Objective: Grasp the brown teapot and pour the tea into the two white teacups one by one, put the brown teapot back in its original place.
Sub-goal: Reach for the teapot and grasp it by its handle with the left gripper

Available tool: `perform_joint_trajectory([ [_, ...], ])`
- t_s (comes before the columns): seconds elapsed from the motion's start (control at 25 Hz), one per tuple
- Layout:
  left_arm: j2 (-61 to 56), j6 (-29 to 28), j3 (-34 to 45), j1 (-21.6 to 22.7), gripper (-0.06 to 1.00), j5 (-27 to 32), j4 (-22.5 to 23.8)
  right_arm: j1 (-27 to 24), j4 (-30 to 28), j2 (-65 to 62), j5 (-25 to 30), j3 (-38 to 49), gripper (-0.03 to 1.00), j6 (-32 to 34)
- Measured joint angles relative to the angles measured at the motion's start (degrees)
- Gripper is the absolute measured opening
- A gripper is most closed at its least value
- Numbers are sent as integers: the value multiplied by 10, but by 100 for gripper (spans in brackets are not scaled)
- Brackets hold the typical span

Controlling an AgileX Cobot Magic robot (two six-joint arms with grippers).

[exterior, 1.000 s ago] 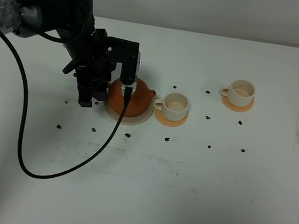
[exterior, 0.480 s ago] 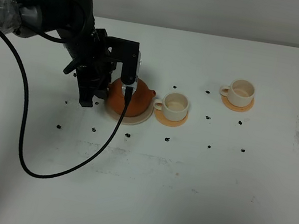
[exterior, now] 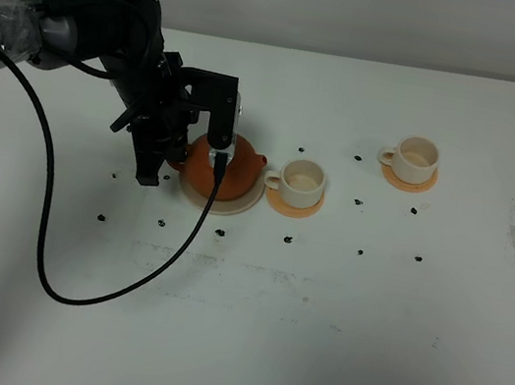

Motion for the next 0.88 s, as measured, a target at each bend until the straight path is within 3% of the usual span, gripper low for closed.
perform_joint_trajectory([
  [0.6,3,14,-16,2,11,11,-77,0,0,0,0,0,43,0],
  [0.88,-25,22,-16,16,11,51,-80,0,1,0,0,0,43,0],
])
